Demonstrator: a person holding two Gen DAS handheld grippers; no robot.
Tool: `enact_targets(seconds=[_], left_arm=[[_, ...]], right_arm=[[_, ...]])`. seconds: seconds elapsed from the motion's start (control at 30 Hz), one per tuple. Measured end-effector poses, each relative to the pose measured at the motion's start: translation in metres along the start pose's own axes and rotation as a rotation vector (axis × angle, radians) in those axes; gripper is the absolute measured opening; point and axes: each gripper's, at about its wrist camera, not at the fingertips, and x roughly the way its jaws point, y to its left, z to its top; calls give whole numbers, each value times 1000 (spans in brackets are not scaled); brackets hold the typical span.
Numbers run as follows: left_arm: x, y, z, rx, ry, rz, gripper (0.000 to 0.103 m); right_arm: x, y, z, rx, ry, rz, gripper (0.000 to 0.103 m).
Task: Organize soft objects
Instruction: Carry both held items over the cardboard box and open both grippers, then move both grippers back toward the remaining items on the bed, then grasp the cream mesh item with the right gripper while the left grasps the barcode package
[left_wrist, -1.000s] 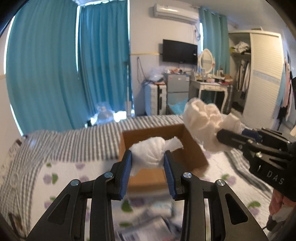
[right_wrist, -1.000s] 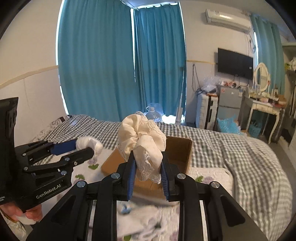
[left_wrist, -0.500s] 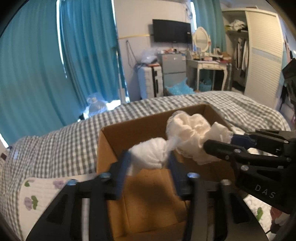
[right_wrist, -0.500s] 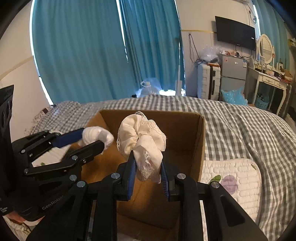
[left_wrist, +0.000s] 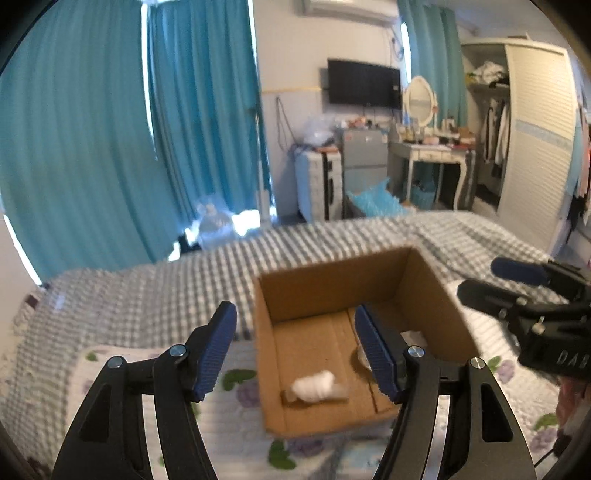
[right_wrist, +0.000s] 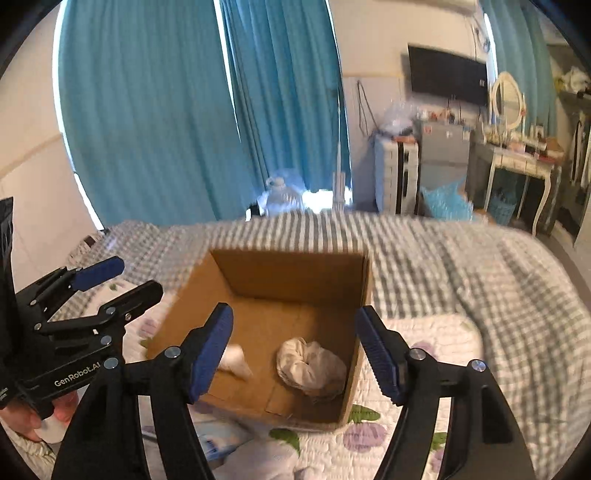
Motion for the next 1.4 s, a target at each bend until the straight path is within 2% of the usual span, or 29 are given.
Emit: enact_targets(seconds=[0.13, 0.17, 0.2, 0.33, 0.47, 0.6, 0.7, 0.83, 1.03, 1.1, 1.4], left_arm=[[-68, 0, 14, 24, -93, 37, 71], [-87, 2, 16, 20, -115, 34, 77], [-101, 5, 18, 15, -131, 33, 80], [-154, 11, 17, 1, -181, 31, 81], [-183, 15, 3, -13, -168, 36, 81], [-186, 9, -29, 7, -124, 91, 81], [-177, 6, -63, -11, -61, 64, 81], [-149, 0, -116, -42, 25, 69, 81], [-102, -6, -181, -117, 171, 34, 81], [-93, -9, -193, -111, 193, 33, 81], [-55, -13, -218, -102, 267, -27, 81]], right_arm=[[-72, 23, 20, -49, -81, -19, 71], [-92, 29, 24, -60, -104, -23, 74], [-109, 35, 26, -65, -122, -24, 79], [-161, 53, 27, -78, -154, -4, 93], [-191, 74, 9, -136, -171, -21, 95], [-198, 91, -28, -177, -162, -11, 95], [-188, 97, -62, -191, -140, 30, 95], [-146, 100, -115, -212, -32, 69, 95], [-76, 81, -186, -204, 151, 40, 92], [-56, 75, -202, -201, 190, 24, 81], [4, 78, -235, -210, 336, 58, 75]])
